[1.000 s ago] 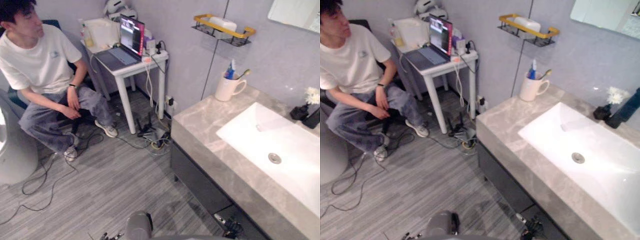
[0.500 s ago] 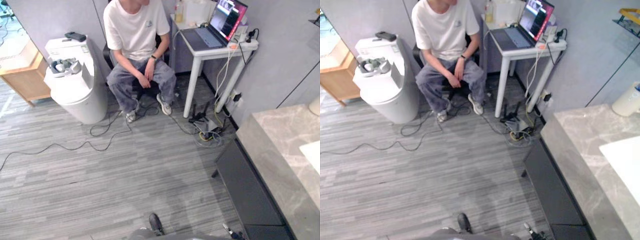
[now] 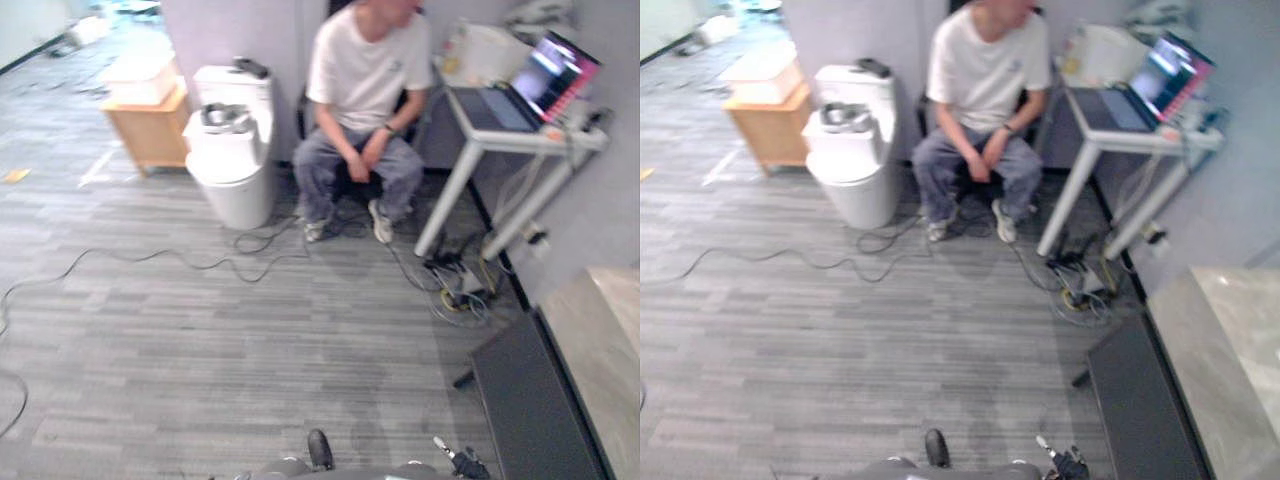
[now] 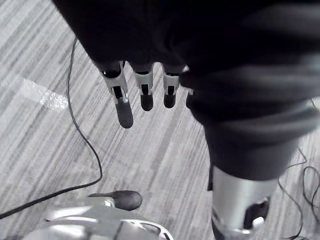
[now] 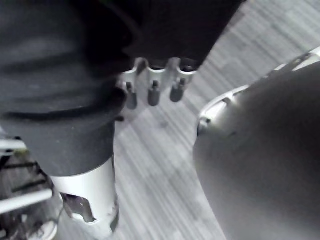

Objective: Organize washtable

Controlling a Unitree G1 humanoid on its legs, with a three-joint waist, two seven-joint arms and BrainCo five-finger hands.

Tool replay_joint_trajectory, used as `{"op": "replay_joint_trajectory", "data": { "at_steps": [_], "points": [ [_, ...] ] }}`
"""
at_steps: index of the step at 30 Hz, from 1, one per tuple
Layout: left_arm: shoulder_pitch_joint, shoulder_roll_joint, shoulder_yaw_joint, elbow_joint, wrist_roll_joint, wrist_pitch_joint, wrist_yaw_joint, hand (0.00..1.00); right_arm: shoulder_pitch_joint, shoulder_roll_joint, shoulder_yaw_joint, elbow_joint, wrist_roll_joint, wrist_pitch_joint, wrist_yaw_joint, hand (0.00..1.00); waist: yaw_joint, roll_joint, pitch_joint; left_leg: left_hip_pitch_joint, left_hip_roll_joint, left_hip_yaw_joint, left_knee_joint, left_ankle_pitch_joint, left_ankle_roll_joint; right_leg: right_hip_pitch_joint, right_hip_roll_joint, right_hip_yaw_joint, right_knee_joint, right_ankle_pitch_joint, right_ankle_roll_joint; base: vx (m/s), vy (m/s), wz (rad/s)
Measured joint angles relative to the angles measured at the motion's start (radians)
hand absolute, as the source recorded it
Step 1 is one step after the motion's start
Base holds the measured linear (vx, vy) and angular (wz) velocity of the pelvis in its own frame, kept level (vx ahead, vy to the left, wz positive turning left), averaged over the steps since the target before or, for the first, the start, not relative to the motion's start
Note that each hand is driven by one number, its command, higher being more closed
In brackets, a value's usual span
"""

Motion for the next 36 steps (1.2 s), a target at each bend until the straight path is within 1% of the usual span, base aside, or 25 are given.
{"op": "replay_joint_trajectory", "data": {
  "at_steps": [1,2,3,4,5,6,8,9,11,16,17,18,20,23,24,25,26,27,28,29,30,31,33,34,36],
  "points": [
    [-0.01,0.002,0.0,0.0,0.0,0.0,0.0,0.0,0.0,0.0,0.0,-0.005,0.0,0.0,0.0,0.0,0.0,0.003,0.001,-0.023,-0.003,-0.046,0.033,0.001,0.003,-0.025,0.035,0.105,0.002,-0.017,0.022,0.12,0.028,1.6],
    [-0.032,0.008,0.013,0.007,0.004,0.004,-0.022,0.0,0.004,0.002,0.002,-0.018,0.0,0.0,0.002,0.0,-0.018,0.003,0.001,-0.048,-0.002,-0.053,0.033,-0.11,-0.111,-0.065,0.092,0.234,-0.03,-0.023,0.031,0.17,0.043,1.88],
    [-0.035,0.1,0.054,0.016,0.014,0.0,-0.051,0.0,-0.025,0.069,-0.001,-0.001,-0.001,-0.004,0.0,0.0,-0.012,-0.139,0.002,-0.218,-0.026,-0.049,0.505,-0.187,0.22,-0.128,-0.074,0.285,-0.066,0.012,0.113,0.13,0.035,1.27],
    [-0.033,0.11,0.065,0.017,0.014,0.0,-0.048,0.0,-0.026,0.056,-0.008,0.018,-0.003,-0.001,0.002,0.0,0.003,-0.123,-0.001,-0.243,0.04,-0.099,0.599,-0.226,0.136,-0.151,-0.075,0.297,-0.083,0.029,0.162,0.1,0.159,0.44],
    [-0.027,0.118,0.102,0.025,0.015,0.023,-0.035,0.0,-0.047,0.05,-0.01,0.057,-0.001,0.006,0.009,0.0,0.023,-0.084,0.0,-0.207,0.092,-0.175,0.569,-0.307,-0.04,-0.135,-0.048,0.316,-0.149,0.039,0.168,0.02,0.155,0.01],
    [-0.009,0.114,0.123,0.026,0.016,0.023,-0.037,0.0,-0.045,0.054,-0.003,0.064,-0.003,0.013,0.014,0.0,0.027,-0.096,-0.009,-0.145,0.072,-0.186,0.48,-0.281,-0.049,-0.108,-0.049,0.324,-0.2,0.043,0.162,0.04,0.094,0.34],
    [-0.003,0.068,0.161,0.025,0.014,0.022,-0.04,0.0,-0.036,0.032,0.01,0.07,-0.006,0.01,0.022,0.0,0.027,-0.064,-0.031,-0.111,0.074,-0.198,0.399,-0.247,-0.043,-0.095,-0.015,0.296,-0.251,0.079,0.121,0.06,-0.09,0.48],
    [-0.006,0.031,0.176,0.031,0.012,0.023,-0.04,0.0,-0.035,0.008,0.03,0.073,-0.011,0.007,0.026,0.0,0.021,-0.043,-0.049,-0.115,0.084,-0.199,0.366,-0.229,-0.046,-0.08,0.011,0.29,-0.304,0.156,0.094,0.08,-0.152,0.42],
    [-0.003,-0.022,0.21,0.046,0.011,0.026,-0.042,0.0,-0.049,-0.016,0.037,0.093,-0.016,0.007,0.024,0.0,0.026,-0.01,-0.065,-0.114,0.116,-0.194,0.324,-0.205,-0.079,-0.063,0.024,0.254,-0.367,0.197,0.074,0.09,-0.147,0.27],
    [-0.016,-0.023,0.251,0.06,-0.026,0.036,-0.041,0.0,-0.046,-0.027,0.06,0.095,-0.042,0.006,0.022,0.0,-0.006,-0.015,-0.067,-0.069,0.15,-0.247,0.187,-0.088,-0.128,0.003,0.058,0.126,-0.408,0.206,0.06,0.07,-0.155,0.66],
    [-0.031,-0.021,0.261,0.06,-0.036,0.037,-0.041,0.0,-0.043,-0.025,0.069,0.095,-0.044,0.006,0.022,0.0,-0.01,-0.035,-0.06,-0.066,0.165,-0.202,0.155,-0.067,-0.126,0.016,0.06,0.079,-0.408,0.21,0.055,-0.03,-0.068,0.87],
    [-0.038,-0.021,0.273,0.06,-0.046,0.038,-0.041,0.0,-0.044,-0.026,0.076,0.095,-0.045,0.007,0.022,0.0,-0.009,-0.031,-0.061,-0.063,0.19,-0.119,0.141,-0.064,-0.121,0.026,0.061,0.057,-0.407,0.21,0.054,-0.06,-0.05,0.83],
    [-0.058,-0.021,0.314,0.061,-0.064,0.051,-0.039,0.0,-0.043,-0.035,0.09,0.091,-0.046,0.007,0.022,0.0,-0.013,-0.055,-0.051,-0.07,0.263,0.156,0.192,-0.089,-0.093,0.055,0.038,-0.007,-0.405,0.209,0.052,-0.05,0.017,0.68],
    [-0.092,-0.019,0.362,0.061,-0.077,0.058,-0.037,0.0,-0.042,-0.05,0.106,0.071,-0.046,0.01,0.024,0.0,-0.018,-0.04,-0.041,-0.141,0.32,0.31,0.383,-0.206,-0.036,0.056,0.017,-0.078,-0.375,0.18,0.019,-0.03,0.116,0.58],
    [-0.107,-0.015,0.364,0.06,-0.078,0.059,-0.036,0.0,-0.029,-0.045,0.109,0.053,-0.048,0.012,0.028,0.0,-0.031,-0.045,-0.041,-0.157,0.327,0.35,0.425,-0.244,-0.021,0.079,0.01,-0.096,-0.399,0.141,-0.01,0.03,0.166,0.78],
    [-0.118,-0.012,0.365,0.061,-0.078,0.06,-0.035,0.0,-0.015,-0.038,0.109,0.049,-0.051,0.013,0.029,0.0,-0.038,-0.074,-0.043,-0.147,0.328,0.385,0.44,-0.252,-0.015,0.093,0.004,-0.097,-0.441,0.13,-0.007,0.05,0.197,1.04],
    [-0.142,-0.01,0.365,0.062,-0.078,0.062,-0.035,0.0,0.006,-0.027,0.111,0.048,-0.056,0.013,0.029,0.0,-0.039,-0.07,-0.053,-0.15,0.403,0.501,0.57,-0.285,0.027,0.111,-0.006,-0.132,-0.456,0.129,-0.005,0.08,0.204,1.15],
    [-0.159,-0.01,0.364,0.061,-0.086,0.066,-0.035,0.0,0.014,-0.036,0.112,0.046,-0.068,0.02,0.028,0.0,-0.037,-0.024,-0.039,-0.177,0.446,0.512,0.653,-0.359,0.013,0.121,0.003,-0.195,-0.389,0.126,0.017,0.08,0.226,1.15],
    [-0.166,-0.012,0.364,0.059,-0.088,0.066,-0.033,0.0,0.021,-0.031,0.109,0.051,-0.07,0.03,0.029,0.0,-0.04,-0.026,-0.035,-0.185,0.419,0.481,0.654,-0.361,0.018,0.119,-0.013,-0.203,-0.364,0.104,0.031,0.09,0.233,1.51],
    [-0.185,-0.009,0.35,0.051,-0.089,0.065,-0.021,0.0,0.029,-0.028,0.102,0.053,-0.079,0.045,0.036,0.0,-0.054,-0.052,-0.046,-0.192,0.335,0.401,0.57,-0.325,0.031,0.13,-0.013,-0.208,-0.364,0.069,0.001,0.05,0.143,2.3],
    [-0.223,-0.007,0.319,0.053,-0.09,0.064,-0.016,0.0,0.021,-0.035,0.094,0.051,-0.083,0.046,0.044,0.0,-0.062,-0.061,-0.052,-0.182,0.226,0.333,0.396,-0.221,0.046,0.11,0.039,-0.282,-0.414,0.095,-0.035,0.04,0.151,2.92],
    [-0.234,-0.014,0.32,0.064,-0.09,0.068,-0.012,0.0,0.011,-0.043,0.091,0.048,-0.092,0.037,0.048,0.0,-0.068,-0.055,-0.062,-0.183,0.209,0.372,0.364,-0.223,0.052,0.142,0.037,-0.363,-0.417,0.153,-0.01,0.02,0.092,2.22],
    [-0.209,-0.04,0.31,0.073,-0.09,0.07,-0.008,0.0,-0.009,-0.052,0.084,0.048,-0.102,0.037,0.048,0.0,-0.029,-0.049,-0.065,-0.123,0.164,0.36,0.271,-0.193,0.038,0.153,0.015,-0.423,-0.38,0.166,-0.019,0.04,0.142,0.62],
    [-0.196,-0.045,0.263,0.088,-0.09,0.077,0.001,0.0,-0.005,-0.047,0.083,0.042,-0.116,0.035,0.048,0.0,-0.036,-0.035,-0.074,-0.064,0.119,0.326,0.129,-0.12,0.053,0.151,0.014,-0.47,-0.336,0.189,-0.034,0.07,0.126,0.55],
    [-0.195,-0.054,0.178,0.097,-0.089,0.078,0.001,0.0,-0.002,-0.038,0.076,0.047,-0.123,0.043,0.048,0.0,-0.059,-0.009,-0.093,-0.056,0.11,0.249,0.034,-0.066,0.052,0.125,0.029,-0.5,-0.31,0.186,-0.041,0.09,0.05,1.13]
  ]
}}
